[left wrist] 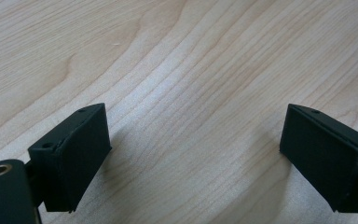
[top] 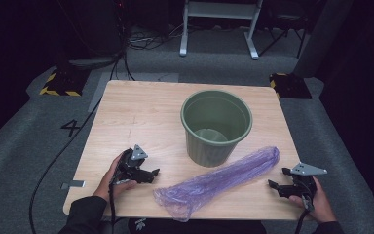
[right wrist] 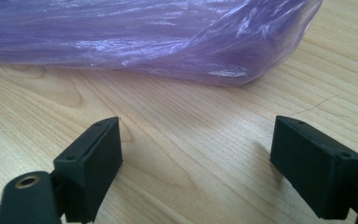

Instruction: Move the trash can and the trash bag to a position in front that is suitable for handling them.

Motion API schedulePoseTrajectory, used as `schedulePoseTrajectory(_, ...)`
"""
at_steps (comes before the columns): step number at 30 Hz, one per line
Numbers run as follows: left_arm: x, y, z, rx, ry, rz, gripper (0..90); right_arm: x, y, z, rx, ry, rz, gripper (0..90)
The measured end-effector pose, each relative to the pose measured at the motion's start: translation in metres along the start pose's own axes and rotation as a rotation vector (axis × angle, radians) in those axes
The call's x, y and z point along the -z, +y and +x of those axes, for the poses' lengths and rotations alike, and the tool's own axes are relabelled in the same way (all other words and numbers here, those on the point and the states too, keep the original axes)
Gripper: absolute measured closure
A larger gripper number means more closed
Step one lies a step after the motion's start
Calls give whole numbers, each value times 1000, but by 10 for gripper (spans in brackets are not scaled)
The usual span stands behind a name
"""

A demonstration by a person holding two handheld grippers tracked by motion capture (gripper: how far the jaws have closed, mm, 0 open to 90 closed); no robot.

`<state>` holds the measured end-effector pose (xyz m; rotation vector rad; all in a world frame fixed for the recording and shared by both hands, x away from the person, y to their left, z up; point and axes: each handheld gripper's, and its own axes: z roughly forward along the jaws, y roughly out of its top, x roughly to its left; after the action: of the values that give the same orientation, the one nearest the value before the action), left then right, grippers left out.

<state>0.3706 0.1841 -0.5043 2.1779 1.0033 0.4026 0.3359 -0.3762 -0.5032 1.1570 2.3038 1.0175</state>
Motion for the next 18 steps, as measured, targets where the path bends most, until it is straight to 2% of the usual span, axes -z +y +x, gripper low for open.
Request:
schedulePoseTrajectory(4, 5, -5, 0, -29, -22, 0, 97, 0, 0, 1, 11, -8, -5, 162)
schedulePoseTrajectory(10, 10, -9, -2, -1, 2, 7, 95, 0, 0, 1, 25, -7, -1, 153)
schedulePoseTrajectory(14, 13, -11, 0, -15, -11, 11, 94, 2, 2, 1, 25, -16, 4, 175)
schedulePoseTrajectory(18, 14, -14, 2, -31, -26, 1, 94, 7, 5, 3, 5, 12, -52, 190)
